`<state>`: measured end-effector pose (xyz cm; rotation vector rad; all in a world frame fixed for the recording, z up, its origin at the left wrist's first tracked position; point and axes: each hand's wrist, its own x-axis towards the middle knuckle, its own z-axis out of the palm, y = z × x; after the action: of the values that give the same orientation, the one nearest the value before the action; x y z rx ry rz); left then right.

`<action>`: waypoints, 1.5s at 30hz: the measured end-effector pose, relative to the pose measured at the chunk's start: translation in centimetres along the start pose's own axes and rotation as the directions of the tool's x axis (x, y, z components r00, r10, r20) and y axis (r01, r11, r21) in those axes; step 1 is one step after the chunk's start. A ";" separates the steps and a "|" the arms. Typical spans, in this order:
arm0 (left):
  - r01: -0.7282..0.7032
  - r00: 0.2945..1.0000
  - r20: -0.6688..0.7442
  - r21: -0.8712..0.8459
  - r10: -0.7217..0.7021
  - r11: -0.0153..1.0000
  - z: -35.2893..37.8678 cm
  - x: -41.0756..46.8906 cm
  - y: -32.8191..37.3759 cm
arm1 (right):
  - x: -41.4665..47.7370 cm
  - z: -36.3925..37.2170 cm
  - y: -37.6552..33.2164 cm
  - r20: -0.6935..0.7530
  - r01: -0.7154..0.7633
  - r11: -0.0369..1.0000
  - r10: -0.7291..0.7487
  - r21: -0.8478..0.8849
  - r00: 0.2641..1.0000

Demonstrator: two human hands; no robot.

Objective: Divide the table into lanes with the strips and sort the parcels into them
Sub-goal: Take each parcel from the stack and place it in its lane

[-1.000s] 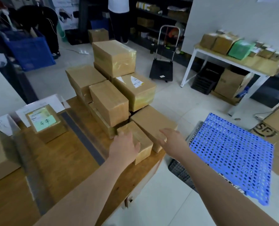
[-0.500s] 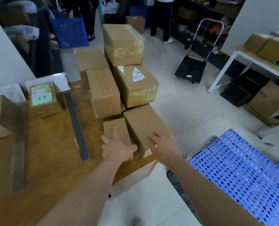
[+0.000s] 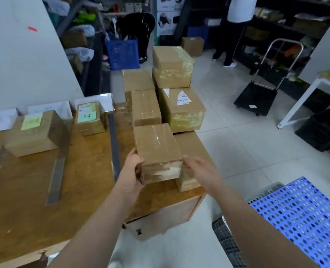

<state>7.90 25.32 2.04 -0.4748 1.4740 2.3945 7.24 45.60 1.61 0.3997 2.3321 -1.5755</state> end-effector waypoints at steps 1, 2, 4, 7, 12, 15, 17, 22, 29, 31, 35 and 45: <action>0.017 0.999 0.035 -0.088 -0.014 0.996 0.2 -0.3 0.0 | 0.1 0.2 -0.2 0.030 -0.007 0.995 0.004 0.095 1.000; 0.035 0.999 0.045 -0.151 -0.028 0.988 0.5 -0.6 0.0 | -0.1 0.3 -0.5 0.054 -0.004 0.980 -0.007 0.201 0.999; 0.027 1.000 0.000 -0.153 -0.027 0.988 1.0 -1.0 -0.3 | -0.3 0.1 -1.2 0.054 0.026 0.935 -0.048 0.353 0.997; -0.039 0.997 -0.060 0.108 0.045 0.993 1.2 -1.3 -0.9 | -0.8 -0.7 -1.7 -0.019 0.125 0.921 -0.127 0.368 0.992; -0.067 0.989 -0.103 0.313 0.105 0.947 2.0 -1.7 -1.3 | -2.0 -1.5 -2.2 -0.041 0.205 0.907 -0.204 0.367 0.978; -0.035 0.991 -0.116 0.302 0.073 0.953 2.5 -1.5 -1.4 | -2.4 -1.7 -2.1 -0.053 0.216 0.906 -0.211 0.363 0.976; -0.012 0.993 -0.107 0.294 0.045 0.956 2.5 -1.3 -1.6 | -2.4 -1.8 -1.9 -0.057 0.213 0.907 -0.206 0.363 0.977; -0.037 0.999 -0.009 0.331 0.043 0.943 2.8 -1.9 -1.1 | -2.1 -1.5 -2.1 -0.061 0.218 0.920 -0.210 0.326 0.976; -0.019 0.993 -0.109 0.281 0.051 0.960 1.0 -2.5 1.1 | -1.8 1.1 -5.0 0.016 0.273 0.916 -0.291 0.294 0.957; -0.042 0.986 -0.141 0.284 0.085 0.958 -0.3 -2.7 2.0 | -1.7 2.5 -6.3 0.052 0.284 0.916 -0.311 0.284 0.949; -0.098 0.965 -0.210 0.275 0.160 0.956 -3.4 -3.2 4.2 | -1.2 6.3 -8.9 0.088 0.300 0.913 -0.335 0.277 0.938; -0.157 0.917 -0.291 0.366 0.273 0.917 -15.1 -4.5 11.8 | -0.4 19.1 -16.2 0.199 0.337 0.906 -0.391 0.257 0.899</action>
<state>9.04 6.32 7.00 -0.6935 2.1456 2.2229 3.05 21.94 8.69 -0.2025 2.1353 -1.9333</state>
